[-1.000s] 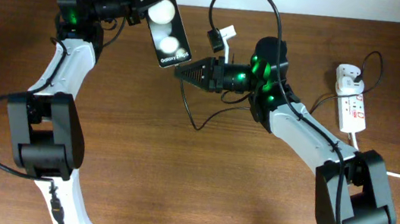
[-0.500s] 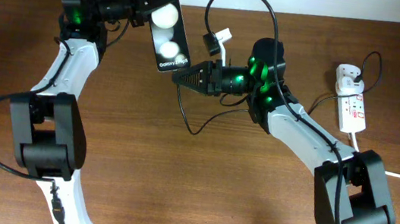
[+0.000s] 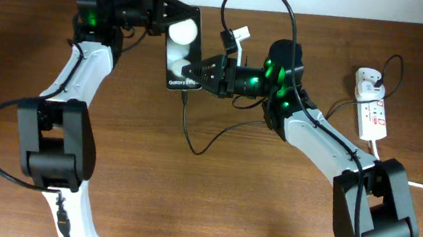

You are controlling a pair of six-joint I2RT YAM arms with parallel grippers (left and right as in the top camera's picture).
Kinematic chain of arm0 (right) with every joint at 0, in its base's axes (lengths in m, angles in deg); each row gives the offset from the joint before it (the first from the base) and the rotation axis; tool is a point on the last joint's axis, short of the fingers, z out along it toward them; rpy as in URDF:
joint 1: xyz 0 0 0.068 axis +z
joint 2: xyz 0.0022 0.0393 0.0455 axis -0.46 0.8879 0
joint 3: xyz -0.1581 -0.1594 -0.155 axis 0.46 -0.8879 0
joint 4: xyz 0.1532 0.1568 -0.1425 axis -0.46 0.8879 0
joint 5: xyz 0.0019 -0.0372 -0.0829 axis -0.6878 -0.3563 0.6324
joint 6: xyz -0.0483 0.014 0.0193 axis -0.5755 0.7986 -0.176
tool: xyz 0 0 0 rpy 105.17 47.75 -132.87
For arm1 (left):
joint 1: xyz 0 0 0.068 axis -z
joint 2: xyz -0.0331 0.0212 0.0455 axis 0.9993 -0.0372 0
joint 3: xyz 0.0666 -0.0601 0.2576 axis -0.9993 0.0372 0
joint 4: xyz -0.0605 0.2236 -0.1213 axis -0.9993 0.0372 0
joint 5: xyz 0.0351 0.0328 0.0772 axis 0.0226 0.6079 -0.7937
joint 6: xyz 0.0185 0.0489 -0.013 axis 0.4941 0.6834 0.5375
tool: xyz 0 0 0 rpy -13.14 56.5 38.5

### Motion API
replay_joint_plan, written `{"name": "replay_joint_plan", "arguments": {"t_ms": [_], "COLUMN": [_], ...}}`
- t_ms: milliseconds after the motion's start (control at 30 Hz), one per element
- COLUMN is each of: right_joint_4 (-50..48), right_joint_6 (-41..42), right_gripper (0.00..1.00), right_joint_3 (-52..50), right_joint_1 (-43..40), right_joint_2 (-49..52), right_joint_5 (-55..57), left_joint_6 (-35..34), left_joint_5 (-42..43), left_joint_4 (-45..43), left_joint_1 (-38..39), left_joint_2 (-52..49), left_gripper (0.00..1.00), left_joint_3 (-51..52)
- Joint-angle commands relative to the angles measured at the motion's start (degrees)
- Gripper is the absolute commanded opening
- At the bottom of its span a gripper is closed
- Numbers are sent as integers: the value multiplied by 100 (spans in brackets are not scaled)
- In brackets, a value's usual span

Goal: Plug charger to phone and switch on socket
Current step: 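Open the right gripper and pull it back from the phone, then lower the plugged-in phone toward the table with the left gripper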

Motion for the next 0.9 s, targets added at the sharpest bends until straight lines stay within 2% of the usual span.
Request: {"name": "replay_joint_plan", "arguments": {"t_ms": [0,67,167,233,333,467,533,567,667,800,867], "right_joint_4": [-24,87,1126,2916,4634,5608,5939,5941,6415,7364,7567], "right_joint_6": [-138,-216,-833,-1871,-2868,-3523,-3692,-3694,-3908,-4262,-4273], "right_gripper": [99,99,99,99,99,100,98,98,98,98,98], "right_joint_3": [81,81,81,81,85,87,87,87,389,1215,1373], "right_joint_1": [-164,-470,-922,-1344,-1945,-2249,-2249,-2249,-2249,-2249,-2249], "right_joint_2": [-96,-94,-92,-92,-94,-170,-273,-313,-522,-634,-634], "right_joint_5": [-52,-57,39,426,1340,2623,3189,3296,3786,4111,4127], "left_joint_6": [50,50,50,50,57,468,1001,1360,3178,4673,5372], "left_joint_5": [160,221,214,155,155,57,26,-31,-640,-1565,-2409], "left_joint_4": [-28,-28,-28,-28,-28,-7,219,658,3209,5104,6039], "left_joint_1": [-326,-448,-466,-466,-463,-385,-208,-133,15,85,164], "left_joint_2": [35,35,35,35,35,35,24,20,-74,-179,-179], "left_gripper": [0,0,0,0,0,0,0,0,0,0,0], "left_joint_3": [-79,-79,-79,-79,-79,7,133,166,175,175,175]}}
